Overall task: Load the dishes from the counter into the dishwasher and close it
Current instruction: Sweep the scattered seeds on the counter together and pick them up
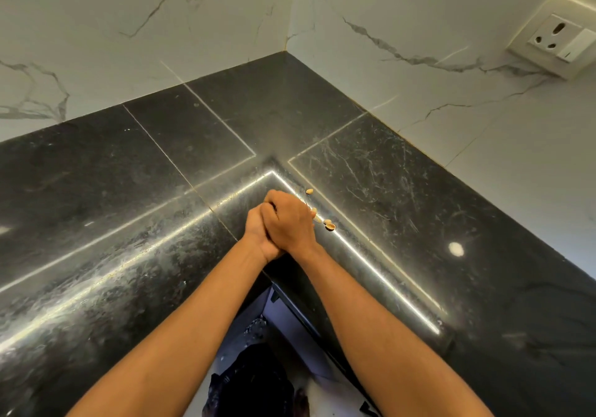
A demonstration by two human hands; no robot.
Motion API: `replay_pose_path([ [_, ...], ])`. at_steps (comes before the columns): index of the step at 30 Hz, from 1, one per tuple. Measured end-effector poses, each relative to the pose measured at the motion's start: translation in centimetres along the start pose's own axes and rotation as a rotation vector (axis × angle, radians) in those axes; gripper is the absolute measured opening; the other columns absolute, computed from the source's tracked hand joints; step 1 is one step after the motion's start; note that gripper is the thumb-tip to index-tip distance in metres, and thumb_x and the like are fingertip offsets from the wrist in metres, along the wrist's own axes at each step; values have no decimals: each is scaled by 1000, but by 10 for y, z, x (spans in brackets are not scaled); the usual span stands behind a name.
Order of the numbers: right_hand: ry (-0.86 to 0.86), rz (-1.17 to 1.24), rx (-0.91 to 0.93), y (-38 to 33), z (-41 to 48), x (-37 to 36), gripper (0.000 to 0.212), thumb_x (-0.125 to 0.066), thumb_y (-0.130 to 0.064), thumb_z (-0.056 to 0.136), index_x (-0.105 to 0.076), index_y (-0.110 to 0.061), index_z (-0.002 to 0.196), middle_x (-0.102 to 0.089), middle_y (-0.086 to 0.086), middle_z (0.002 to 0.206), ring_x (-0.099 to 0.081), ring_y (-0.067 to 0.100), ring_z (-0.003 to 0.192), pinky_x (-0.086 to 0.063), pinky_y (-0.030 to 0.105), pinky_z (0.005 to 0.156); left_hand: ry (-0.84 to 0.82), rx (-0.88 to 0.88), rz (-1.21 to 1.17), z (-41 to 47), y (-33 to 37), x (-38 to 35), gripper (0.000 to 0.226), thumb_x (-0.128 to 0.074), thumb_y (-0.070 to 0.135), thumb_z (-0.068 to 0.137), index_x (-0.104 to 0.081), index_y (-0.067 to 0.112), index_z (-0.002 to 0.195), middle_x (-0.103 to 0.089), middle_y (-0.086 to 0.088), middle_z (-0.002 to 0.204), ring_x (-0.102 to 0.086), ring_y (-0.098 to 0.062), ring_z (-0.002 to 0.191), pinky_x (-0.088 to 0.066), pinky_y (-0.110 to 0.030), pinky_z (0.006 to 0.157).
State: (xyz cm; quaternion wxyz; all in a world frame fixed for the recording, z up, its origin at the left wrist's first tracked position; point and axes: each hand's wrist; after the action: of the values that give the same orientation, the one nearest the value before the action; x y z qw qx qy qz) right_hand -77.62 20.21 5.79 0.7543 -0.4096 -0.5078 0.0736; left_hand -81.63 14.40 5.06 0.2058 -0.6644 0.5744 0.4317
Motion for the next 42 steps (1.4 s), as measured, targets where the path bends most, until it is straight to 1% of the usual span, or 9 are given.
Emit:
replay_pose_path([
  [3,18,-27,101,4,-2,-4,22,-44,-25,78,-53,-9,66,-54,2,63,-48,22,61,-42,47,63,36,0,7,-1,4,7,48,-48,21,90,-54,8,135,-58,-11,134,-55,-28,127,-44,-41,108],
  [8,138,-96,124,9,-6,-4,21,-61,-34,81,-62,-18,67,-56,-6,66,-51,17,67,-43,39,67,165,-76,25,-6,9,1,38,-34,16,101,-64,6,80,-68,-10,66,-69,-21,56,-57,-28,49],
  [15,283,-96,155,19,-2,17,12,-64,-33,82,-70,-23,81,-67,-7,80,-57,16,77,-47,42,72,148,-90,120,1,10,-15,34,-42,11,99,-69,4,80,-69,-9,72,-69,-18,62,-58,-27,54],
  [18,378,-259,-13,43,-5,34,38,-58,-59,87,-67,-25,100,-63,-6,97,-54,17,89,-49,37,70,302,-131,128,10,14,-17,26,-51,22,101,-60,8,80,-60,-3,67,-61,-10,49,-52,-20,43],
  [21,217,-492,-170,69,-11,43,69,-40,-83,82,-53,-26,119,-51,0,108,-48,21,94,-40,33,64,387,-134,180,12,27,-12,40,-53,36,100,-51,14,67,-50,-1,56,-43,-3,35,-35,-11,32],
  [25,57,-578,-162,76,-8,32,70,-35,-87,80,-47,-31,120,-43,1,110,-48,22,92,-39,36,65,418,-172,306,7,43,-11,46,-50,44,100,-42,20,61,-41,5,46,-31,-1,32,-23,-10,29],
  [32,21,-583,-22,72,26,20,31,-42,-41,103,-51,-12,98,-51,9,100,-58,33,77,-41,39,59,612,-600,1100,10,45,-6,54,-51,39,98,-35,18,52,-34,1,46,-31,-18,45,-25,-26,44],
  [37,7,-550,34,77,27,22,39,-43,-34,104,-55,-9,75,-58,9,81,-60,33,68,-45,40,59,535,-874,1753,7,37,15,62,-47,38,101,-31,13,46,-30,-1,42,-32,-18,42,-20,-34,49],
  [42,-50,-580,57,72,27,23,42,-40,-34,105,-43,-15,67,-43,0,67,-44,23,58,-39,36,57,478,-928,1975,10,27,27,62,-45,43,100,-36,12,46,-36,0,41,-38,-18,41,-20,-32,47],
])
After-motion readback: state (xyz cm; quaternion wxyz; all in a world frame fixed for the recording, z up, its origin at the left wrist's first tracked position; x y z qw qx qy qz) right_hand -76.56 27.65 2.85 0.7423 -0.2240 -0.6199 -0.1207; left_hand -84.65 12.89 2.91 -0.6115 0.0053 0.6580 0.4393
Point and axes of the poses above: each hand's wrist, its own z-axis towards the middle knuckle, its own x-axis out of the back of the hand, y = z × x
